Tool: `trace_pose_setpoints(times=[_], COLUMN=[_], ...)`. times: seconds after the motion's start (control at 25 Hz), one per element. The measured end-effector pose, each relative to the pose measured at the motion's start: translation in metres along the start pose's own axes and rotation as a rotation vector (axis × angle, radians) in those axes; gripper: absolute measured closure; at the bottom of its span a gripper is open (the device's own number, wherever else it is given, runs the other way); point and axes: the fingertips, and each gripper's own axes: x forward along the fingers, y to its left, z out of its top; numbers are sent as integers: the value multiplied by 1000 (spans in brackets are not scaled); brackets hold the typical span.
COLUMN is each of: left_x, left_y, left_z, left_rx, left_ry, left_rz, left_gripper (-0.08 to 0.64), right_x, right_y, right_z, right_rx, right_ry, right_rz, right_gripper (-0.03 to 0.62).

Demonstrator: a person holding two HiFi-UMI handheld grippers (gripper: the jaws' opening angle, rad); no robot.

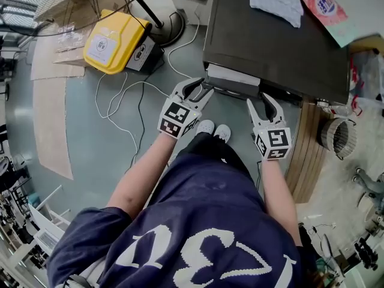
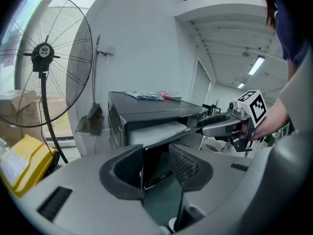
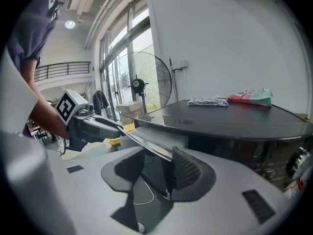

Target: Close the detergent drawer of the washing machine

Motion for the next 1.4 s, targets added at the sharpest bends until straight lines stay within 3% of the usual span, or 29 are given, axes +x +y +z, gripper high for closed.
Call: trace_pose_setpoints(times=[0.44, 0.88, 1.4], left_x=[7, 7, 18], left_y=[7, 10, 27], left_z=[4, 7, 20], left_rx=[-18, -22, -9], left_ry=[-12, -8, 9], left_rz=[42, 55, 128], left_gripper=[387, 385, 385], right_x=[6, 7, 21], right_y=[-9, -9, -21], right_z=[4, 7, 20], right_rx=[21, 22, 14], right_ry=[-9, -11, 0], right_rz=[-75, -97, -144], right_gripper=[391, 391, 400])
